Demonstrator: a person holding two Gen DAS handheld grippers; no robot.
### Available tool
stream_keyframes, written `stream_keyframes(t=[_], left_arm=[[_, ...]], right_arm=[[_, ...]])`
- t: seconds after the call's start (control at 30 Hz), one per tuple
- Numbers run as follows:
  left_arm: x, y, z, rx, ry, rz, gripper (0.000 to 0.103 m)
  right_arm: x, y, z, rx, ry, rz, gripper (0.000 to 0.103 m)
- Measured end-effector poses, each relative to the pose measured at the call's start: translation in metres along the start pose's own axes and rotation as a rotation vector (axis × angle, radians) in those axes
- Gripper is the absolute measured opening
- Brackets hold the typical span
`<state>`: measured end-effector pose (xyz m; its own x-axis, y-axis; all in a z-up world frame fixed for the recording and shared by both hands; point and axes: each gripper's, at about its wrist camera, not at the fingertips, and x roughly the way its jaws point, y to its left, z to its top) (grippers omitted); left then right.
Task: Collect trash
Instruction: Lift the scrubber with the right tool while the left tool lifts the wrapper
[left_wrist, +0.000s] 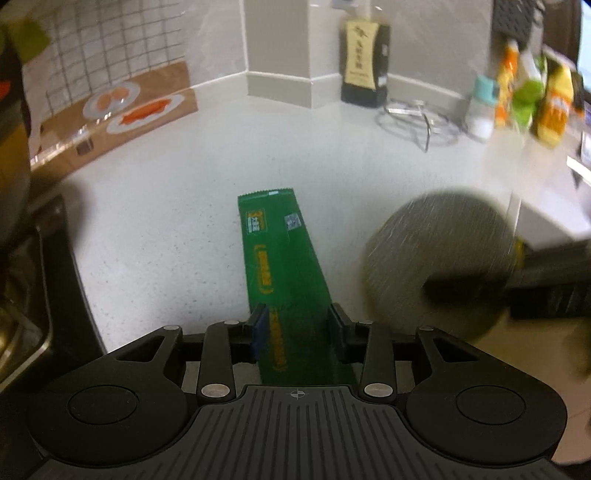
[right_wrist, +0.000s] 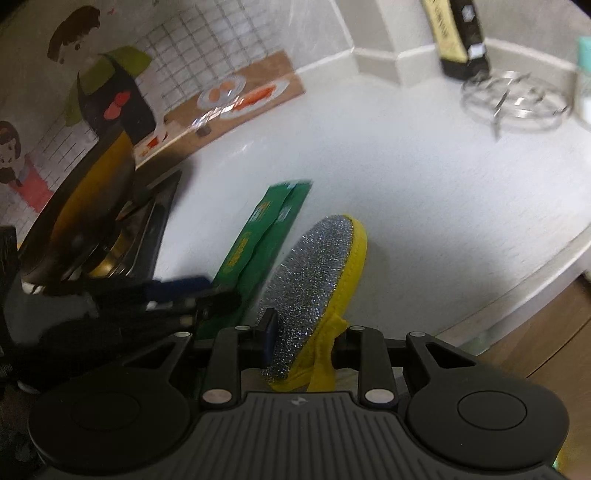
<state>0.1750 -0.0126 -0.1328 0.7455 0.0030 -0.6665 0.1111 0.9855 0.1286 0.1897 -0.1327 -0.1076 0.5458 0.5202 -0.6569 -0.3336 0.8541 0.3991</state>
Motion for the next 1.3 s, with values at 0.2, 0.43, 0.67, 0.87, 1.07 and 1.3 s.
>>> stream_keyframes(t=[0.2,0.43,0.67,0.87,1.07,1.3], left_arm=[[0.004,-0.007,-0.003,0.024,0.019,-0.002,0.040],[0.006,-0.013,-0.005,0.026,0.017,-0.059,0.064],[-0.002,-0.005,-0.005,0.009,-0.045,0.016,0.061],[0.011,0.012,-0.005,-0.065,0.015,0.002,0.064],[0.014,0.016,-0.001,-0.093,0.033,-0.018,0.062],[0.005,0.027,-0.008,-0.122,0.008,-0.088,0.030]], right_arm=[[-0.013,-0.013,0.004,0.006,-0.036,-0.042,0.025],[-0.008,-0.016,-0.004,0.013,-0.010,-0.027,0.025],[-0.010,-0.017,-0.005,0.006,-0.007,-0.028,0.025],[-0.010,-0.017,-0.007,0.007,-0.010,-0.034,0.025],[-0.010,-0.014,-0.008,-0.004,-0.015,-0.054,0.027],[-0.008,-0.002,-0.002,-0.018,-0.032,-0.138,0.038]])
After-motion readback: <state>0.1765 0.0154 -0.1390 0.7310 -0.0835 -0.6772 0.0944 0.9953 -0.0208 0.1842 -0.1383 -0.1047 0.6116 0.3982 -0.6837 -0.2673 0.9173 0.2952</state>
